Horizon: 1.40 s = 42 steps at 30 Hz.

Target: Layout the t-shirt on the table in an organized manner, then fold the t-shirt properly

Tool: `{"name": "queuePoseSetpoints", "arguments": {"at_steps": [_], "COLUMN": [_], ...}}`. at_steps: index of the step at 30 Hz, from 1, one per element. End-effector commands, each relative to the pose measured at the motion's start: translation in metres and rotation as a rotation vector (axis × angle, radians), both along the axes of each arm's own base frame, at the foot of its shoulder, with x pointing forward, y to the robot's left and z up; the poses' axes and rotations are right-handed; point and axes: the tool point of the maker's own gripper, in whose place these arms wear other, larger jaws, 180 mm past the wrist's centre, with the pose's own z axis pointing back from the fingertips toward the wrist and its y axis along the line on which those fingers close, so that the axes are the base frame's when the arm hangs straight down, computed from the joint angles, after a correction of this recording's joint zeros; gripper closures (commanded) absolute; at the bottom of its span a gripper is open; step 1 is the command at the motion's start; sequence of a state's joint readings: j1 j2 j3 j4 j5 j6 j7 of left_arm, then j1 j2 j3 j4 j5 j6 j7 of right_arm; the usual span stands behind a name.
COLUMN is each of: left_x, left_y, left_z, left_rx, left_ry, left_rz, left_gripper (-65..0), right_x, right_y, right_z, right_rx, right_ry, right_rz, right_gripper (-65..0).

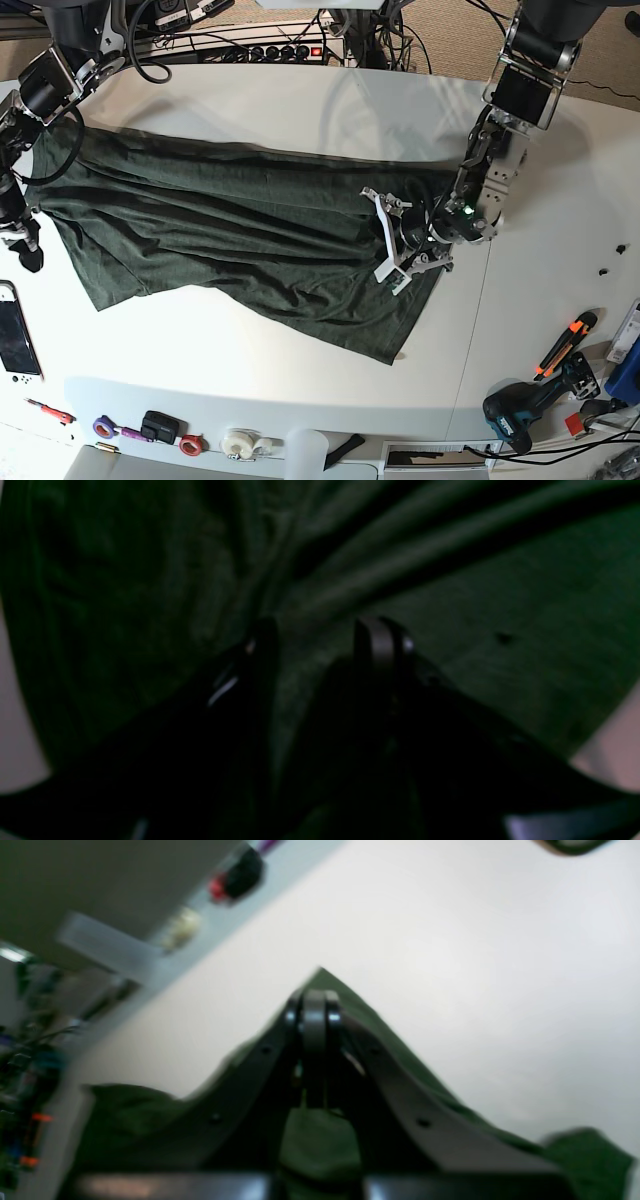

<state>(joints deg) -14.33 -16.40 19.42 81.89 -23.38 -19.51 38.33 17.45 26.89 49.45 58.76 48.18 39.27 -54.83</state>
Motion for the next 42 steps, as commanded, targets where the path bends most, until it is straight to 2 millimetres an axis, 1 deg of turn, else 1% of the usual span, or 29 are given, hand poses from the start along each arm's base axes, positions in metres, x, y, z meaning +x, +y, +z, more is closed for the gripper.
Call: {"name": "queuePoseSetpoints", "arguments": {"at_steps": [1,2,3,4,5,8,11,15,17,21,24,27,29,31,33,36,38,40,42], "left_x": [0.017,0.018,0.016,0.014,0.011,0.002,-0.008,-0.02,-0.027,-0.038,-0.044,-0.047,-0.046,-0.045,-0.045,-0.045,-0.045,-0.046,-0.046], "left_y": [-0.005,-0.004,-0.004,-0.002,0.0,0.014,0.027,0.042,0.047,0.056,0.062,0.068,0.071,0.072,0.072,0.075,0.078,0.079,0.079], "left_z": [0.034,0.042,0.05,0.056,0.062,0.07,0.07,0.065,0.061,0.05,0.044,0.04,0.039,0.039,0.039,0.037,0.034,0.033,0.032], "left_rx": [-0.052,-0.061,-0.07,-0.073,-0.08,-0.107,-0.165,-0.222,-0.225,-0.225,-0.225,-0.221,-0.2,-0.195,-0.195,-0.176,-0.151,-0.142,-0.141], "left_ry": [-0.095,-0.117,-0.138,-0.159,-0.176,-0.19,-0.17,-0.141,-0.132,-0.107,-0.09,-0.082,-0.086,-0.089,-0.089,-0.088,-0.088,-0.087,-0.084], "left_rz": [0.002,0.002,-0.008,-0.023,-0.038,-0.011,0.022,0.049,0.05,0.065,0.086,0.102,0.104,0.104,0.104,0.104,0.107,0.106,0.106], "left_gripper": [-22.7,-18.2,-11.1,-1.8,0.0,0.0,0.0,0.0,0.0,0.0,0.0,0.0,0.0,0.0,0.0,0.0,0.0,0.0,0.0], "right_x": [0.004,0.003,0.001,-0.001,-0.005,-0.02,-0.038,-0.061,-0.072,-0.098,-0.117,-0.129,-0.133,-0.133,-0.131,-0.133,-0.135,-0.139,-0.144], "right_y": [-0.007,-0.003,0.001,0.003,0.004,0.005,0.009,0.026,0.037,0.054,0.059,0.063,0.067,0.069,0.066,0.059,0.057,0.054,0.049], "right_z": [0.028,0.028,0.028,0.027,0.026,0.031,0.039,0.053,0.053,0.027,0.007,-0.014,-0.024,-0.025,-0.023,-0.029,-0.034,-0.044,-0.059], "right_rx": [-0.018,0.005,0.019,0.019,0.003,-0.083,-0.225,-0.385,-0.441,-0.523,-0.534,-0.525,-0.517,-0.523,-0.553,-0.612,-0.616,-0.598,-0.568], "right_ry": [-0.07,-0.074,-0.076,-0.069,-0.06,-0.039,0.005,0.037,0.063,0.166,0.2,0.233,0.241,0.222,0.208,0.265,0.285,0.31,0.334], "right_rz": [0.007,0.026,0.041,0.052,0.056,0.066,0.086,0.138,0.165,0.179,0.157,0.129,0.108,0.086,0.068,0.065,0.064,0.059,0.05], "right_gripper": [0.0,0.0,0.0,0.0,0.0,0.0,0.0,0.0,0.0,0.0,0.0,0.0,0.0,0.0,0.0,0.0,0.0,0.0,0.0]}}
